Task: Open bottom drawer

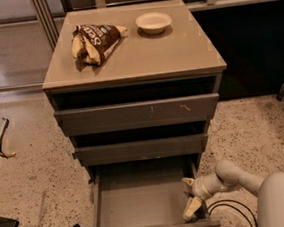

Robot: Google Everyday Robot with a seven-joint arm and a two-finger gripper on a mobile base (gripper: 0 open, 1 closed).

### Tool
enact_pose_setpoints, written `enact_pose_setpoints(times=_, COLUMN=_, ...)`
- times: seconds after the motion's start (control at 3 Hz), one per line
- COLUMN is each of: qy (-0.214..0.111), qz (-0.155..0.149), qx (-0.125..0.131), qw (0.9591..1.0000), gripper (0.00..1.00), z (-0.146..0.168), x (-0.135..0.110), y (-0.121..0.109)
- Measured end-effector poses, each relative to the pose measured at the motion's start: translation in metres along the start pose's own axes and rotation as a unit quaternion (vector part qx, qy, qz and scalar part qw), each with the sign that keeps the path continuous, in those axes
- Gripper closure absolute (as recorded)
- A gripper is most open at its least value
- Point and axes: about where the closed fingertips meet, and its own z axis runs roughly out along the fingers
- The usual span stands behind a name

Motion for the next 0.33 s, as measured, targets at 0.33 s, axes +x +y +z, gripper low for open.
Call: enact_pose_setpoints(times=0.33, qy=-0.004, qz=-0.020, qx=0.018, qw=0.9996, gripper=0.00, z=-0.0177, x=-0.0230, y=-0.0002)
